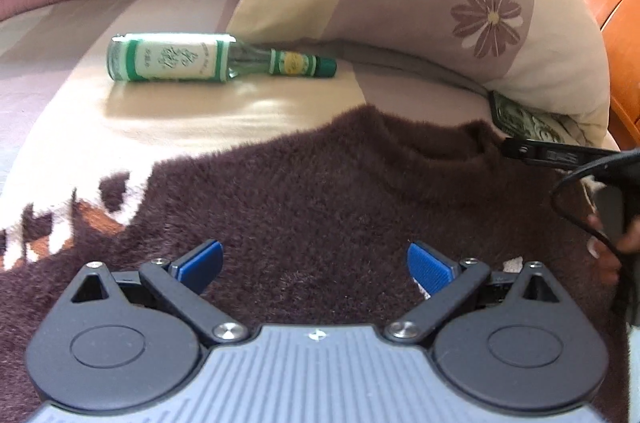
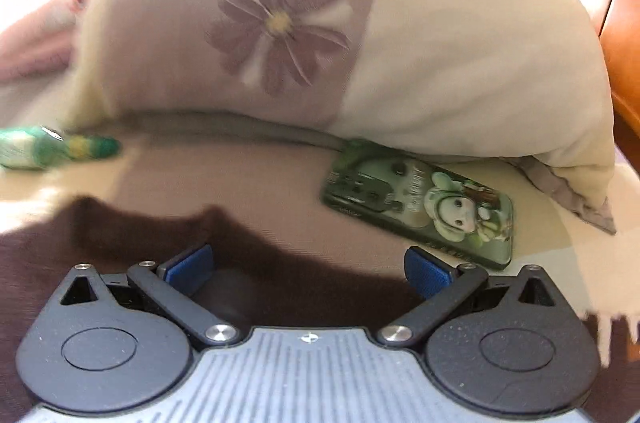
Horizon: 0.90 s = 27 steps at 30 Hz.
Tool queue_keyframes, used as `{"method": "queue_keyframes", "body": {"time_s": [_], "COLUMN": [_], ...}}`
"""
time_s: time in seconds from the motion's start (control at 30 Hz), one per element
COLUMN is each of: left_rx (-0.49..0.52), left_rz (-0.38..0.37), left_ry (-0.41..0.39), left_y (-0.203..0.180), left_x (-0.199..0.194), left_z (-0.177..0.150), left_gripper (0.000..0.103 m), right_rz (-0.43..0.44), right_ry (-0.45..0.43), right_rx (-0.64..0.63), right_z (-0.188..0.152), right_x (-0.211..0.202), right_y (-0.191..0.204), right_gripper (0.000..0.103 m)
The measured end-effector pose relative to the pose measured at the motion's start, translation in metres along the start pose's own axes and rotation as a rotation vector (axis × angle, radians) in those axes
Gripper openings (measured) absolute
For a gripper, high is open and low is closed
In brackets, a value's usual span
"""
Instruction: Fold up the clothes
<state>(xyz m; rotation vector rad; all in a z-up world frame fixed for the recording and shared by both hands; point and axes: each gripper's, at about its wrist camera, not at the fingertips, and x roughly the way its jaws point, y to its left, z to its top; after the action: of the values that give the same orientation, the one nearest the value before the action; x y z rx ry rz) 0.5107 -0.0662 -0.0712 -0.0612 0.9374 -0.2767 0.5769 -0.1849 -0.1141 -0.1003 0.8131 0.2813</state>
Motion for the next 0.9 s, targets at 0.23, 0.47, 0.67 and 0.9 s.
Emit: {"method": "queue_keyframes", "body": {"time_s": [0.23,0.47,0.67,0.9], "left_rx": [-0.053,0.007,0.150,0.173], "left_rz": [-0.033,-0.027,-0.078,-0.102], "left_ry": [0.012,-0.003,-0.003,0.153], "left_y": [0.004,-0.001,-0.014,-0.012], "left_x": [-0.003,-0.008,-0.023,-0.027], "left_z": [-0.008,-0.017,-0.032,-0.084], "left_gripper": [0.098,0.098,0.098,0.098], "right_rz": [0.025,0.062,0.203,0.200], "right_ry": [0.021,-0.030,0.068,0.223], "right_rx": [0.001,0.009,-0.059,-0.154], "right_z": [0.001,0.007,-0.040,-0.097], "right_x": [0.023,-0.035,-0.090,-0.104], "right_y": [0.012,0.011,-0.002,0.002], "right_gripper": [0.103,0.103,0.103,0.103]}}
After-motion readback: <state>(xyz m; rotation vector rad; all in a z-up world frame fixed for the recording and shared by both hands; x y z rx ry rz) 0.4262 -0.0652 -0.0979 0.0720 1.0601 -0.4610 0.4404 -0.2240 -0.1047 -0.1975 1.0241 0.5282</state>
